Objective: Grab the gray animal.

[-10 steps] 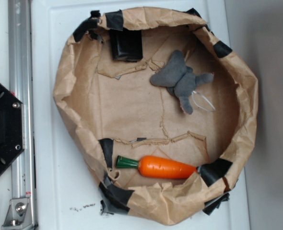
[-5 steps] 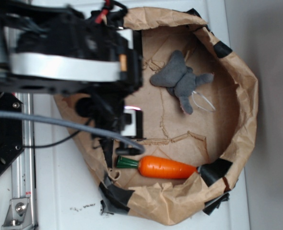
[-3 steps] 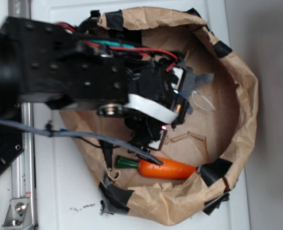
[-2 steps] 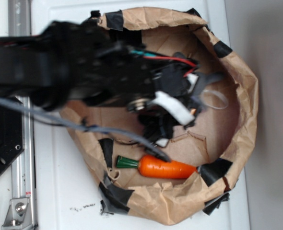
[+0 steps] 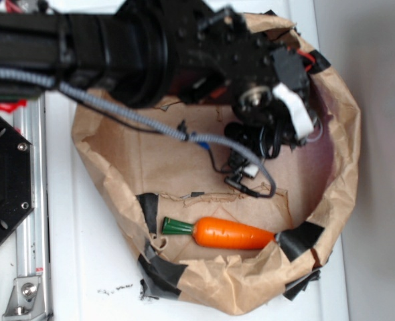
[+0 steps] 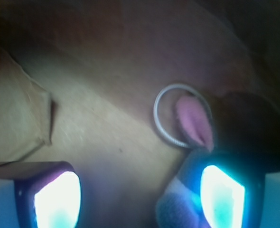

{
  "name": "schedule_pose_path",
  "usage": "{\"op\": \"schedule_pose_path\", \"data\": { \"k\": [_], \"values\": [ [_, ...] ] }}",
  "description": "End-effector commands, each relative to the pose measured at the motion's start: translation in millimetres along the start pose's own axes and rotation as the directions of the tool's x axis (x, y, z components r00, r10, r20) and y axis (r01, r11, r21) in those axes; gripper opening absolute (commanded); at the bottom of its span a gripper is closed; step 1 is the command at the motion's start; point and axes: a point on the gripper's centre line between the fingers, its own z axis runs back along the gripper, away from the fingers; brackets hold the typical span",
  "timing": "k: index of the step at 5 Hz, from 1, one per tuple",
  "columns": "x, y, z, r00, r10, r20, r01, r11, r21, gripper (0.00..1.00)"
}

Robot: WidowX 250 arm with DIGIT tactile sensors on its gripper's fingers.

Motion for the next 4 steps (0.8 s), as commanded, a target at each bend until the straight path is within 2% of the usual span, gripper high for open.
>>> {"op": "schedule_pose_path", "data": {
  "k": [1,3,4],
  "values": [
    [-13,3,50,0.999,0.05,-0.005,-0.05,0.997,0.055,1.0],
    [-35,8,22,0.993,0.059,-0.102,-0.049,0.994,0.102,1.0],
    [-37,17,-2,0.987,0.105,-0.118,-0.093,0.99,0.108,1.0]
  ]
}}
